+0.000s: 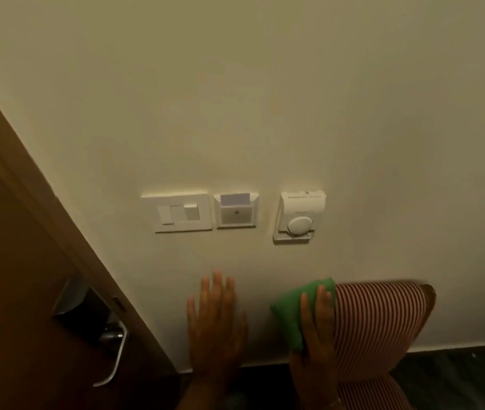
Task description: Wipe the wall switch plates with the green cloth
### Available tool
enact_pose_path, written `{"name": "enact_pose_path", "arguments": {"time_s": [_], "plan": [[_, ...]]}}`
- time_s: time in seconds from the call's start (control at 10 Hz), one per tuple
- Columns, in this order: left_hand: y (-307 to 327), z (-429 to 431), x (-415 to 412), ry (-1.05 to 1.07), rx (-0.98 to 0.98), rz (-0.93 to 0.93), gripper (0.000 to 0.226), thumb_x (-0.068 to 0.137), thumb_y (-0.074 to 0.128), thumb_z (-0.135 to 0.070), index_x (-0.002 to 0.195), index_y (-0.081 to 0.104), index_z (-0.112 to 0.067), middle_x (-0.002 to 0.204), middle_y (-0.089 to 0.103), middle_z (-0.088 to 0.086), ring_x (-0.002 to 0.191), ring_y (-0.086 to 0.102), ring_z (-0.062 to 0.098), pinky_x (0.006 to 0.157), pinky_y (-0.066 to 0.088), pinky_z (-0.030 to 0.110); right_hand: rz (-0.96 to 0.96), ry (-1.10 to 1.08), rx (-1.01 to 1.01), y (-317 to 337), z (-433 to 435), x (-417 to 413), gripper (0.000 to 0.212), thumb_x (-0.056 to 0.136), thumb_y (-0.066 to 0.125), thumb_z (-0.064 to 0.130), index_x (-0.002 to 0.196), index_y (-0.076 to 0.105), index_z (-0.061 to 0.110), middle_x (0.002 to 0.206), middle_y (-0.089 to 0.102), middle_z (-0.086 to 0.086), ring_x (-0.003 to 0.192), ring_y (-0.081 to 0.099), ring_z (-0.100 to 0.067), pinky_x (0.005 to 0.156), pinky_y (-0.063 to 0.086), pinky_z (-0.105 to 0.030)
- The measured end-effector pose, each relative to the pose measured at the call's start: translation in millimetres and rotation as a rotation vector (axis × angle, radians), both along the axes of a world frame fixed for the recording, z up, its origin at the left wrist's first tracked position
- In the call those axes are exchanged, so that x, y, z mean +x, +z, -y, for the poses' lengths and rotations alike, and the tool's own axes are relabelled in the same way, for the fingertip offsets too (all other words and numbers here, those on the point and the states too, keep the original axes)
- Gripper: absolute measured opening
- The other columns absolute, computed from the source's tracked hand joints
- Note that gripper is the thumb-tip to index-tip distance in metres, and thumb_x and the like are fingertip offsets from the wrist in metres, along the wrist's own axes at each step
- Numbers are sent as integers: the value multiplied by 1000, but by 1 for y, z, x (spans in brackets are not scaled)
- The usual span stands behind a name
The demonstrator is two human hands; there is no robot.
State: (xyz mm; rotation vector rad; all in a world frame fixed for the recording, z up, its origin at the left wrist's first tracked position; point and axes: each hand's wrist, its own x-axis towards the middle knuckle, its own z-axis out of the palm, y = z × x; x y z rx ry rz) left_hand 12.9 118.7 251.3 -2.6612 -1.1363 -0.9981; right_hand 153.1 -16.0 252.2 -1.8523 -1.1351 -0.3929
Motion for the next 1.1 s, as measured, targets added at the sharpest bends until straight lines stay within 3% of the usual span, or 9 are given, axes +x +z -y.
{"name": "enact_pose_path", "arguments": {"time_s": [0.1,0.2,0.4,0.5,0.6,0.7,0.8,1.0,1.1], "plan": [[-66,62,-5,-6,-242,-134,74,99,51,-41,167,54,-13,177,38,14,153,58,42,123,33,54,-123,-30,-183,-54,50,19,98,78,47,-2,168,22,25,179,8,-5,165,8,-36,136,7,-40],[-121,99,-10,-60,-329,-304,71,101,48,-43,166,49,-14,173,47,14,152,59,42,137,15,42,-356,-50,-395,-116,103,29,88,79,54,-10,162,31,9,174,12,-15,164,9,-43,130,20,-63],[-226,149,-21,-145,-511,-586,71,113,34,-54,169,55,-16,182,39,8,167,33,26,138,6,43,-659,-105,-726,-260,181,45,99,84,59,-20,163,16,23,175,-1,0,166,-2,-32,132,18,-62],[-264,159,-20,-148,-474,-652,78,108,39,-59,173,47,-17,184,35,6,170,36,31,139,2,42,-718,-115,-814,-308,187,55,84,96,56,-11,165,22,21,173,-7,2,165,-6,-30,133,17,-57],[-293,162,-11,-166,-464,-682,81,112,35,-63,180,28,-22,188,20,3,175,21,27,140,-9,40,-760,-160,-912,-338,175,68,75,103,49,-4,167,25,28,177,-8,-1,166,-11,-28,134,12,-54],[-309,161,-6,-148,-450,-691,82,114,31,-65,183,15,-24,191,9,1,177,-5,20,141,-13,40,-743,-178,-964,-364,160,82,73,105,48,1,167,23,32,179,-9,-2,166,-11,-28,135,13,-51],[-319,155,-12,-129,-468,-726,82,115,29,-65,184,15,-24,192,9,0,176,-8,17,141,-6,42,-697,-112,-1178,-383,149,86,79,107,50,17,170,2,25,177,-15,-10,165,-13,-33,135,12,-51],[-300,132,-24,-176,-427,-784,83,112,36,-67,182,28,-24,191,16,1,177,-1,19,141,-3,41,-476,-41,-1379,-357,143,79,90,107,39,61,167,-15,21,176,-19,-15,165,-13,-37,133,-3,-52],[-267,121,-26,-182,-390,-663,83,110,40,-66,180,34,-23,190,18,1,177,8,22,140,3,42,-400,38,-1270,-314,135,68,85,108,34,61,167,-16,27,177,-17,-7,166,-12,-29,133,-2,-49]]}}
